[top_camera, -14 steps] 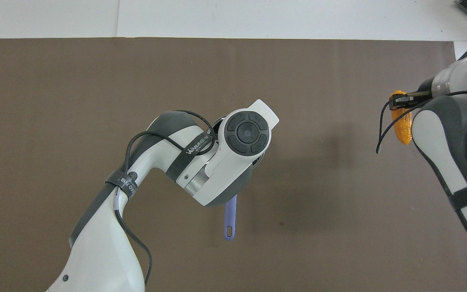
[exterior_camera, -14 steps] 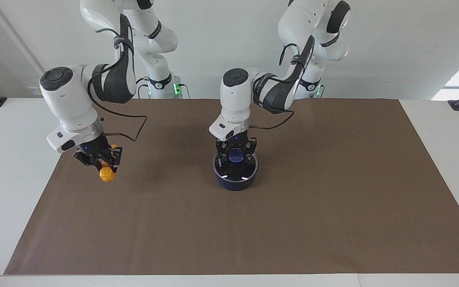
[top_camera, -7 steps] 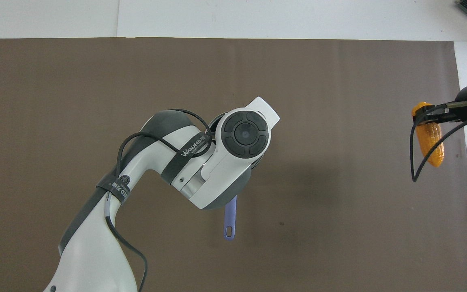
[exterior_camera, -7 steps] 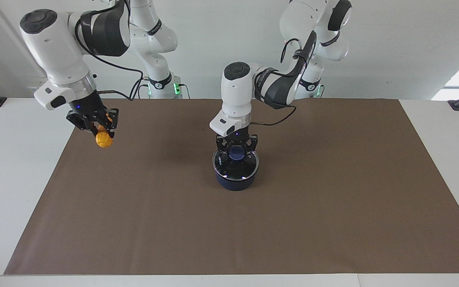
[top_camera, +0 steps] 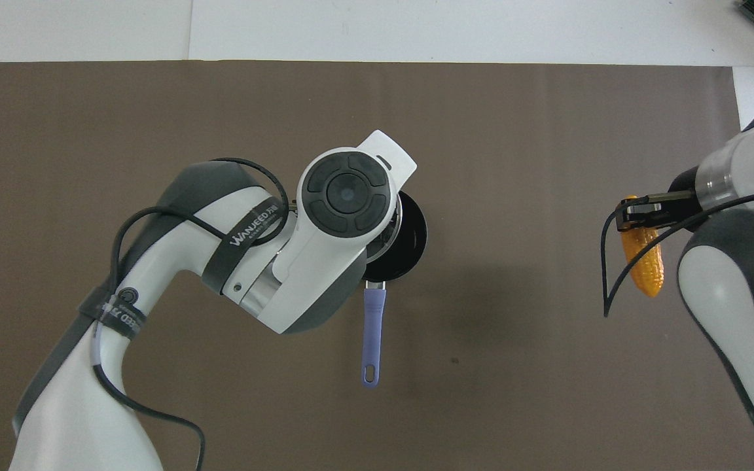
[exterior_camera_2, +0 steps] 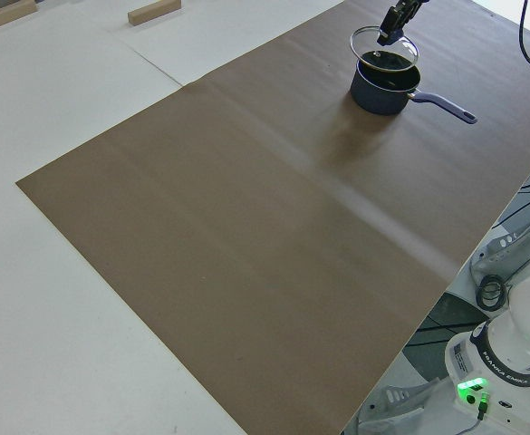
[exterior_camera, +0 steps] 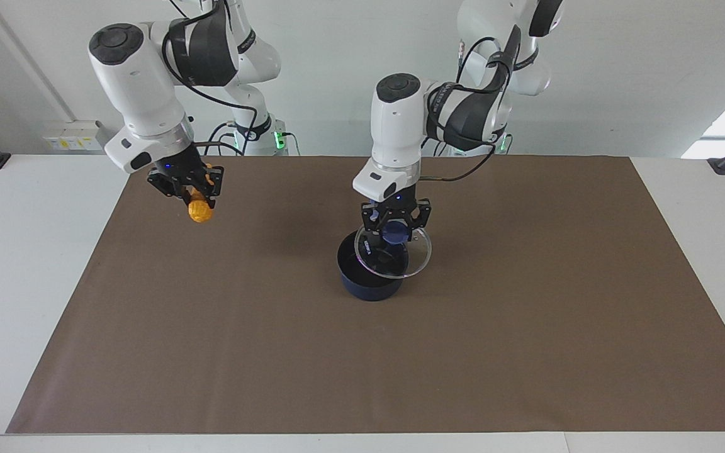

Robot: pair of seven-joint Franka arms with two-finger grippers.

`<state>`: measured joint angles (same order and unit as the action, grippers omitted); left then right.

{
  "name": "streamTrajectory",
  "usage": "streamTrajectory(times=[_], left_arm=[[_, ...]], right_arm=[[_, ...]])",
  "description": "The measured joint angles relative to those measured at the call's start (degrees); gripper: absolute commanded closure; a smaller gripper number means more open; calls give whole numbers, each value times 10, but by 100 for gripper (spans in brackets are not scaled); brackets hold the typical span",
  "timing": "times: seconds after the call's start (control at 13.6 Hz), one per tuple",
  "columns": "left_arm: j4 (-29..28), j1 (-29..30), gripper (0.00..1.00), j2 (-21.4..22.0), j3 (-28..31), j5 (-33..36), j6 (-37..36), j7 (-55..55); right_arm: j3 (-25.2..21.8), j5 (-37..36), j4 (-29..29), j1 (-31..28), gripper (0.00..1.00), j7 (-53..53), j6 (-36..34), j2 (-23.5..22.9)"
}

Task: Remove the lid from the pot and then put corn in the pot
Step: 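Lift the glass lid with the left gripper while the right gripper lifts the corn, then move the lid aside with the left gripper while the right gripper carries corn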

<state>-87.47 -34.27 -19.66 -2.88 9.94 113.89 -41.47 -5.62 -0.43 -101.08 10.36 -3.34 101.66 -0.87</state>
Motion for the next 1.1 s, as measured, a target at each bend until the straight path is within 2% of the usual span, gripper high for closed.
streamTrajectory(times=[0.29,0.51,0.81,1.1], left_arm=[[-16,60,100,0,1,1,6,17],[-58,113,100,4,0,1,64,72],[-116,168,100,21,-1,1,103,164],[-134,176,100,34,-1,1,103,201]], right_arm=[[2,-6,-11,70,100,-71,61,-43],[5,-14,-5,145,100,-172,108,-82],[6,-15,59,223,100,-286,112,-143],[9,12,150,250,100,-319,126,-242]])
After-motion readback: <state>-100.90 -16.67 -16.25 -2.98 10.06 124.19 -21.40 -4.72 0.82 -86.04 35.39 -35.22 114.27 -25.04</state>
